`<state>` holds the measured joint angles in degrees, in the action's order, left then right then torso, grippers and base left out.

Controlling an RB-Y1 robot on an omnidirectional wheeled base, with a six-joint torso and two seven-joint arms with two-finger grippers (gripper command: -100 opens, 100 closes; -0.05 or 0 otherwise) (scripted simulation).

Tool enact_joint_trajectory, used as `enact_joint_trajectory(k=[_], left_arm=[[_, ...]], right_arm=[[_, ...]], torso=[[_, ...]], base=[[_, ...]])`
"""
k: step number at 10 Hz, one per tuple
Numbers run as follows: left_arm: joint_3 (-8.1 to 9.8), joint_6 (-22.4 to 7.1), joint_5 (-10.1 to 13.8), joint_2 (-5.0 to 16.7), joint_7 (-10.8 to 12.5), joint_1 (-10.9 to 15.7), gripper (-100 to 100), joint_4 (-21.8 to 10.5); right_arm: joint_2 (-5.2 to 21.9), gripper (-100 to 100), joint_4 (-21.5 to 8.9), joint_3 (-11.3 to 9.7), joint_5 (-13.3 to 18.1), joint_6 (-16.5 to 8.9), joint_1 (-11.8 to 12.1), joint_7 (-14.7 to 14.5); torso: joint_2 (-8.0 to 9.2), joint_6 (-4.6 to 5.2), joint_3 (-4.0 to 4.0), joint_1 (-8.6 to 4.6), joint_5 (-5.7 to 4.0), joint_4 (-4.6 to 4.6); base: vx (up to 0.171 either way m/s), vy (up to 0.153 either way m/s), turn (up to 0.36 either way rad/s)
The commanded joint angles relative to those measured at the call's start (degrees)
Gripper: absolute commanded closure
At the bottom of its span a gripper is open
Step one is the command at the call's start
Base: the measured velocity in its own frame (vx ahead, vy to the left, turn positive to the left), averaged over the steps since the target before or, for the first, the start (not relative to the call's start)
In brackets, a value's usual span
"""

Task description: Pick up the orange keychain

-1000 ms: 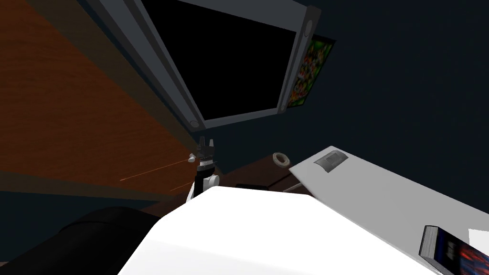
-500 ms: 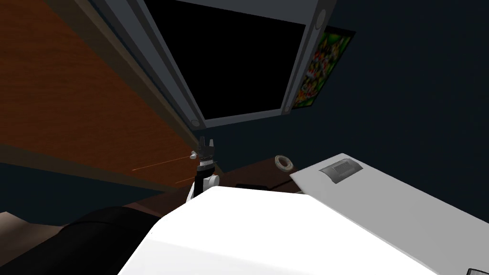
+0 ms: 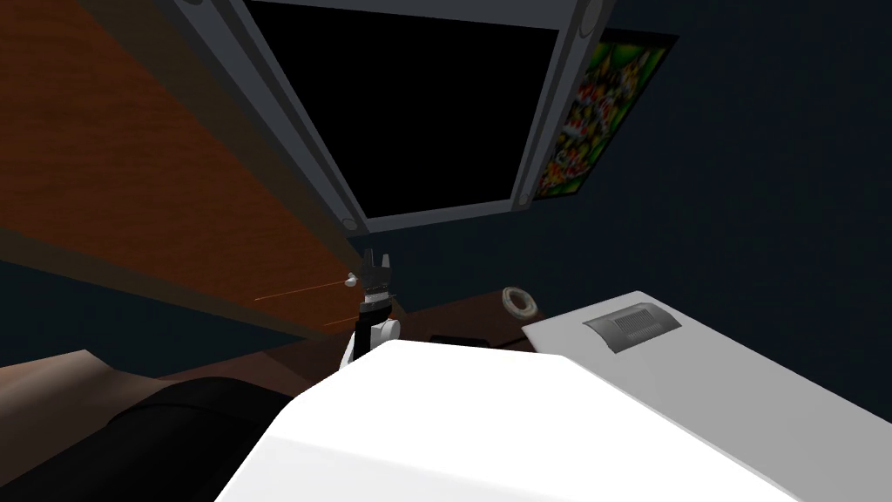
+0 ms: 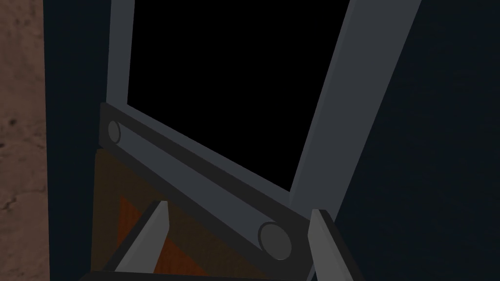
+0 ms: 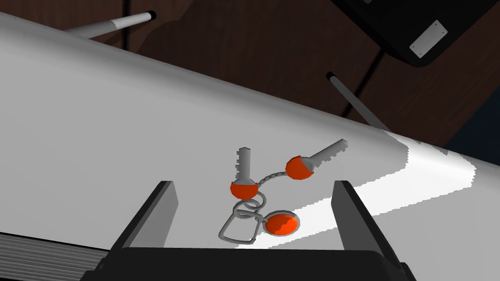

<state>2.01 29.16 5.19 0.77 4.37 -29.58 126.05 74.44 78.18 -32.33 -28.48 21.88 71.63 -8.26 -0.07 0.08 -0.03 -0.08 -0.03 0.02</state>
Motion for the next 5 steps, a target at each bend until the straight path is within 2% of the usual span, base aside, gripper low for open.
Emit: enact_joint_trajectory(k=[1, 4, 5], left_arm=[[0.00, 0.00, 0.00, 0.00, 0.00, 0.00, 0, 0.00], [0.00, 0.00, 0.00, 0.00, 0.00, 0.00, 0, 0.00], [0.00, 0.00, 0.00, 0.00, 0.00, 0.00, 0, 0.00]], right_arm=[[-1.92, -100, -1.04, -0.48, 1.06, -0.85, -1.45, 0.03], [-4.81, -100, -2.60, -1.20, 2.66, -2.14, -3.61, 0.07], [-4.13, -100, -1.94, -0.84, 2.22, -1.99, -2.96, 0.00]], torso=[[0.00, 0.00, 0.00, 0.00, 0.00, 0.00], [0.05, 0.01, 0.03, 0.10, 0.03, 0.01], [0.05, 0.01, 0.03, 0.10, 0.03, 0.01]], base=[[0.003, -0.023, 0.031], [0.003, -0.025, 0.024], [0.001, -0.011, 0.003]])
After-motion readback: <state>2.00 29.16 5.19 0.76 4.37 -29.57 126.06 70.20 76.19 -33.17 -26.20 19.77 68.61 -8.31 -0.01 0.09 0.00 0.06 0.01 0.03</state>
